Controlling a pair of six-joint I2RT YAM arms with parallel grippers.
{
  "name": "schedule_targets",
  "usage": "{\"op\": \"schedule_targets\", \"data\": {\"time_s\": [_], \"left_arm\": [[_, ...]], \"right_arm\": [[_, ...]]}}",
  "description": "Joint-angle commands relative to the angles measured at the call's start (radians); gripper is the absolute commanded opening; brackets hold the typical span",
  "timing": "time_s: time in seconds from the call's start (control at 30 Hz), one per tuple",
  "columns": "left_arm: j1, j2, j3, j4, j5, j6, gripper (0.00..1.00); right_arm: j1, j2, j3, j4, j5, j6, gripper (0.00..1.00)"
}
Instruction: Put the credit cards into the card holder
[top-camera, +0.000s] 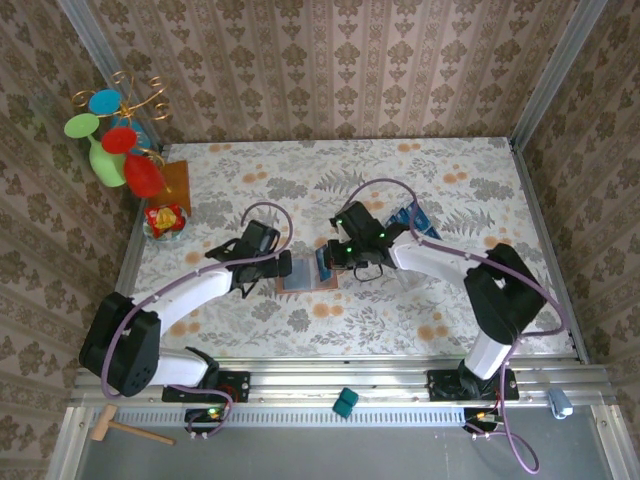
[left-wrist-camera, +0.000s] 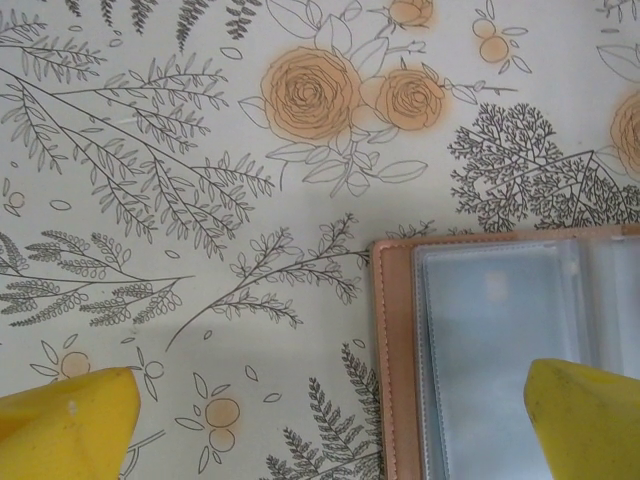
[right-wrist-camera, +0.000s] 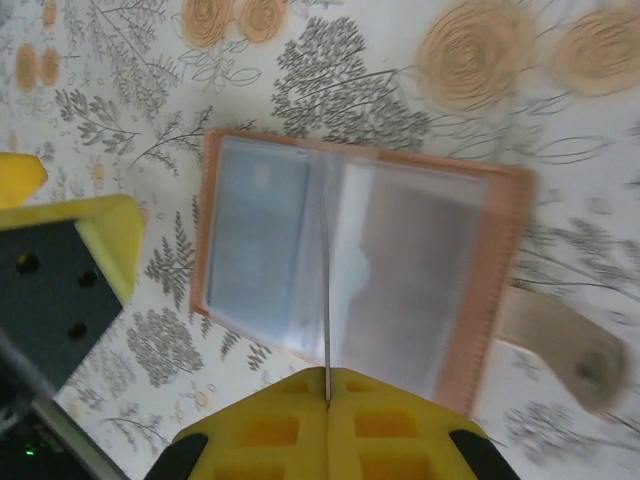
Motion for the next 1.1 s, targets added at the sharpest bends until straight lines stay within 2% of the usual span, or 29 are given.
{"op": "schedule_targets", "data": {"time_s": [0.0, 0.23, 1.07], "left_arm": [[-0.011, -0.008, -0.021, -0.021, -0.02, -0.015, 1.0], [-0.028, 0.03, -0.021, -0.013, -0.024, -0.024, 1.0], [-0.095, 0.141, -0.002, 0.04, -0.042, -0.024, 1.0]], "right_arm": [[0.023, 0.032, -0.01, 0.182, -0.069, 0.107, 0.0], [0.029, 0.09, -0.014, 0.225, -0.064, 0.128, 0.0], [-0.026, 0.129, -0.078, 0.248, -0.065, 0.11, 0.0]]}}
